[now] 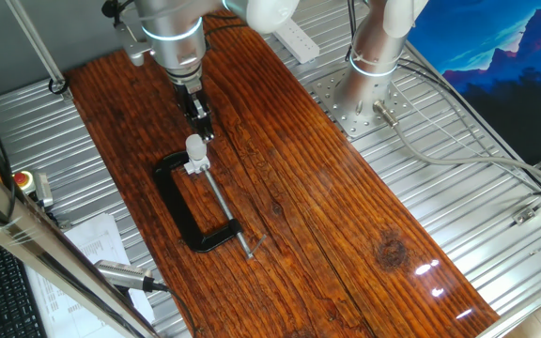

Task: Take out the light bulb by rotating it

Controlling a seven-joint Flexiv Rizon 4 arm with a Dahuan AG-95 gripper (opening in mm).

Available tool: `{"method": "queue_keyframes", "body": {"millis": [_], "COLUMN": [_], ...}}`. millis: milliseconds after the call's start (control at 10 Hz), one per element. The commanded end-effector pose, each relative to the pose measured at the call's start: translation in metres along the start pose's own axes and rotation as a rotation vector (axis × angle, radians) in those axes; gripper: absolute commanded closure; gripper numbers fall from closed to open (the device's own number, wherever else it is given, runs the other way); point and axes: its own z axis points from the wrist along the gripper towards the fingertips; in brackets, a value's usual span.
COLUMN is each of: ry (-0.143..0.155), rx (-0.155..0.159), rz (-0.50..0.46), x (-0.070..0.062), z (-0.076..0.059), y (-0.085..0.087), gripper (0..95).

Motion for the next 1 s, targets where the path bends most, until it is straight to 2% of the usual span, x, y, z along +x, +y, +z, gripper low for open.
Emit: {"method": "queue_keyframes", "body": {"millis": [100,500,1000], "ry": [-0.004,-0.002,-0.021], "rx": [0.000,0.003,-0.003], "rz": [0.007,-0.015,-0.065], "x": [0.001,0.000,-0.004], "z": [0.000,0.002,0.000], "y": [0.000,-0.004,-0.014], "gripper": [95.0,95.0,95.0]}}
